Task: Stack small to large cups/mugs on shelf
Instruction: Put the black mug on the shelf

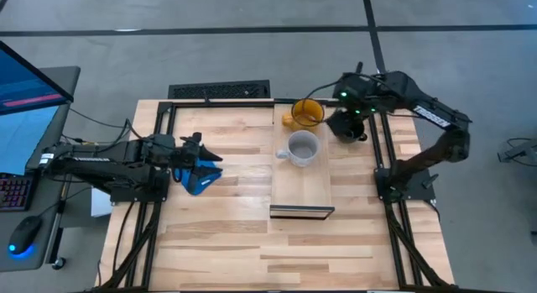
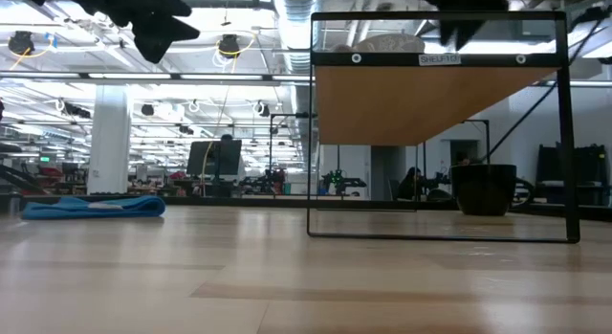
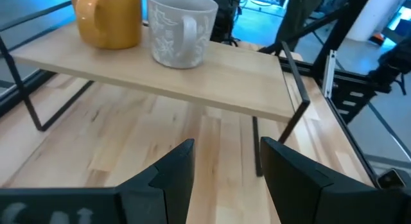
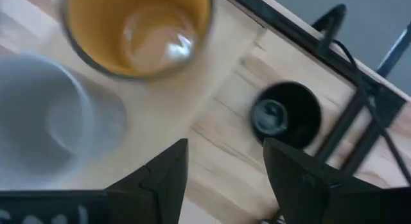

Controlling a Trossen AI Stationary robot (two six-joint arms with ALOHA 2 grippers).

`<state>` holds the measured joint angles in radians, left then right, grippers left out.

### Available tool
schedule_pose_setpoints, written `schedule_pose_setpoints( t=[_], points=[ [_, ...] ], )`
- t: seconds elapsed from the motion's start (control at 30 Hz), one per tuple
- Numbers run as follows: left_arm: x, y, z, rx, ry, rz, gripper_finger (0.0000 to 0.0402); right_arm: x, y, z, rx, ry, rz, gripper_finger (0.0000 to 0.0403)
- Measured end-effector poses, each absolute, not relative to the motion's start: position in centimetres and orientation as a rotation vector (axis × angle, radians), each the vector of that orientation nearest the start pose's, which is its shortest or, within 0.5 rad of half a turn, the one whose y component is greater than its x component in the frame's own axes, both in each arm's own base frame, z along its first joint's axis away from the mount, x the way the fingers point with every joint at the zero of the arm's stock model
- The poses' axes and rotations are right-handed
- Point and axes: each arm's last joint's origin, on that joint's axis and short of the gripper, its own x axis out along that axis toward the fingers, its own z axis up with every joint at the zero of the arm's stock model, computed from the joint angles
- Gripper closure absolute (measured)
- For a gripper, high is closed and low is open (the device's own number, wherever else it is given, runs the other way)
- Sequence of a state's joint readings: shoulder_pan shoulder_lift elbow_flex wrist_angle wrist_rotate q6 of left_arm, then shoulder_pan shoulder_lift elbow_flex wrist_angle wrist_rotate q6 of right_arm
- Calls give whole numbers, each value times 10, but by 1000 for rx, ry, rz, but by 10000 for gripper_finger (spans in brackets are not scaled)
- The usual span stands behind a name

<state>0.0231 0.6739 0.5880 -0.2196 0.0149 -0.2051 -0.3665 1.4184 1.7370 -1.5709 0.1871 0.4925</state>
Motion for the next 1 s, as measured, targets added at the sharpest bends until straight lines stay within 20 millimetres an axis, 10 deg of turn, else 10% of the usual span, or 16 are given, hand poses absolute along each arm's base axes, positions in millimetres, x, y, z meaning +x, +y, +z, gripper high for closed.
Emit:
schedule_pose_setpoints(
  t=[0.53, 1.0],
  points=[
    [155, 8, 278, -304, 272, 219, 235, 127, -65, 363, 403, 1216, -711, 180],
    [154, 11, 278, -388, 241, 332, 235, 138, -75, 308, 340, 1208, -693, 180]
  ],
)
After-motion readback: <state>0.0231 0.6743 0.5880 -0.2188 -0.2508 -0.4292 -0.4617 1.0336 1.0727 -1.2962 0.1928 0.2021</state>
